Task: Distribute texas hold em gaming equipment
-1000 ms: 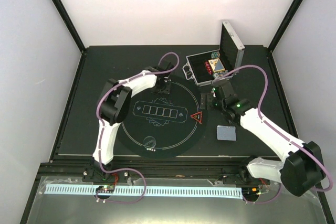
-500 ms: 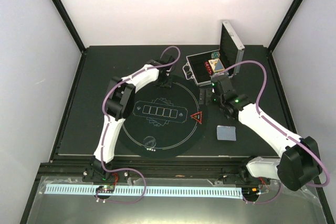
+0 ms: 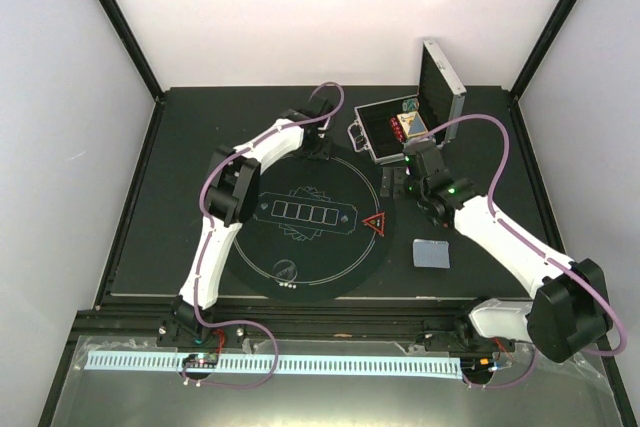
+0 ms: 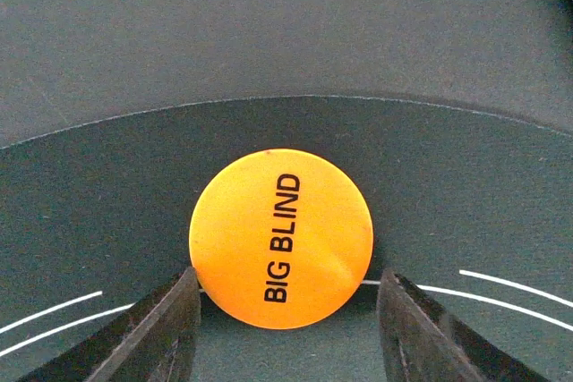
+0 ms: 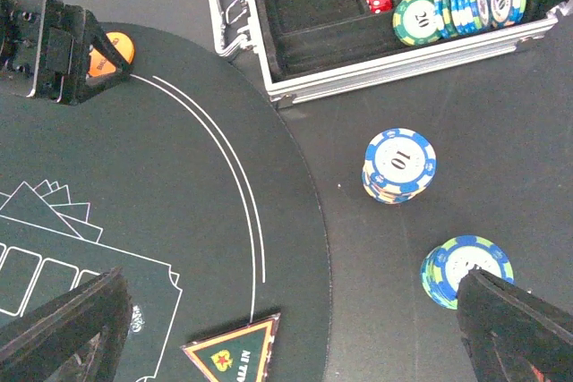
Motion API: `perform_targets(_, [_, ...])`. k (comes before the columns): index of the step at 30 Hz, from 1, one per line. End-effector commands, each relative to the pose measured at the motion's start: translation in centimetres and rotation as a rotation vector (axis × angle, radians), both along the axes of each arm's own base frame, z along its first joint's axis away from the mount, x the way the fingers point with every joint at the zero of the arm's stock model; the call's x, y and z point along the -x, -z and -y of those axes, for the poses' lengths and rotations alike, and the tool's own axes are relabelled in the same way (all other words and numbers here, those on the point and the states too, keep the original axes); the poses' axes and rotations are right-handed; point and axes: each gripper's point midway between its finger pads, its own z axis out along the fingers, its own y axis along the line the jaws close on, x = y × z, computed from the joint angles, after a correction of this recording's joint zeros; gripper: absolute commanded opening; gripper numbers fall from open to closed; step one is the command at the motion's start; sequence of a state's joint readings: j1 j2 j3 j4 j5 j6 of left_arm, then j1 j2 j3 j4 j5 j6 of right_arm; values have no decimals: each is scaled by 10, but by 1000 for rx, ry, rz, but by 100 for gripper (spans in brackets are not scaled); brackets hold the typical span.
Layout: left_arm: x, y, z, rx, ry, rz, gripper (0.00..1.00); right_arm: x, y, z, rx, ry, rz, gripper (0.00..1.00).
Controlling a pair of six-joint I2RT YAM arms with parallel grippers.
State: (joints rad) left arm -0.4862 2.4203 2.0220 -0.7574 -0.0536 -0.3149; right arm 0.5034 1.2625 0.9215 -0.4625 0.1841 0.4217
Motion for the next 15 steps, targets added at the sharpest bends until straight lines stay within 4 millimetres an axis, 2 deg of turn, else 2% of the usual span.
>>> perform_targets(1, [-2,16,5,19,21,-27,59,-8,-15,8,18,37,50,100])
perform_targets(4, [-2,-2,9,50,29,-11,69,-7,-24,9,28,17,79,100])
perform_targets(7, [-3,-39,11,83,33,37,81,-1,-37,18,33,38,120,100])
perform_targets(11, [6,-106,5,130,37,158,88,14,-53,36,27,85,175,100])
perform_targets(12, [10,-124,2,142,38,193,90,19,-54,40,30,98,167,100])
perform_targets(13, [16,-154,-2,163,41,250,91,23,-54,44,38,109,152,100])
perform_targets(15, [29,-189,-11,179,46,317,92,30,-48,51,66,119,102,100])
